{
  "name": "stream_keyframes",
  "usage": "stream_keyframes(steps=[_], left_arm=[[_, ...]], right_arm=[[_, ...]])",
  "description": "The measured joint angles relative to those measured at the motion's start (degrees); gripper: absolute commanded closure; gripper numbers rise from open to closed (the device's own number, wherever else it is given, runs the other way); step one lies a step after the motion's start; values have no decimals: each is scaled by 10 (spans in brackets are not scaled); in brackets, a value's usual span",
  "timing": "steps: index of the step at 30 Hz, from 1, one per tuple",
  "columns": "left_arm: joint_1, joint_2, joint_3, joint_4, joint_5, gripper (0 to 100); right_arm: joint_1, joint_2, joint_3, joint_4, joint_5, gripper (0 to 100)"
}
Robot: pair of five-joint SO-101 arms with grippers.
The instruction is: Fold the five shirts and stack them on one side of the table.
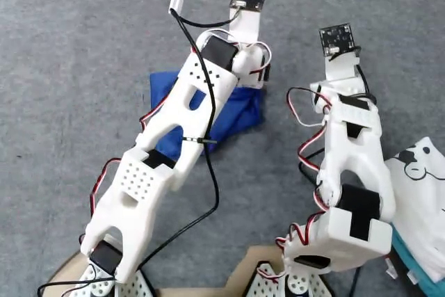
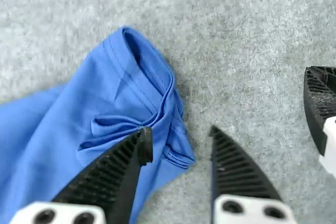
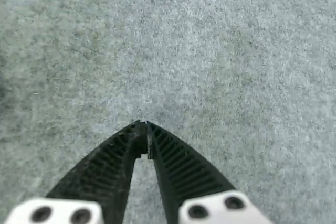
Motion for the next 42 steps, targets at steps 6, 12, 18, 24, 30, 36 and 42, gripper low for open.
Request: stream_keyframes(steps=[6, 12, 18, 24, 30, 36, 42], left_arm=[[-74, 0, -123, 63, 52, 919], [-220, 33, -133, 88, 50, 981], [-260, 130, -107, 88, 50, 979], [-265, 225, -154, 89, 76, 979], [-304, 301, -229, 104, 82, 979], [-309, 318, -275, 114, 82, 979], [-318, 318, -279, 114, 82, 979]], right_arm=[[0, 0, -2, 10, 0, 994], [-64, -11, -85, 150, 48, 994], [-184, -7, -253, 302, 94, 994], [-274, 105, -443, 408, 114, 994], [-315, 266, -634, 489, 114, 994], [-346, 411, -812, 574, 114, 994], [-357, 517, -962, 655, 114, 994]])
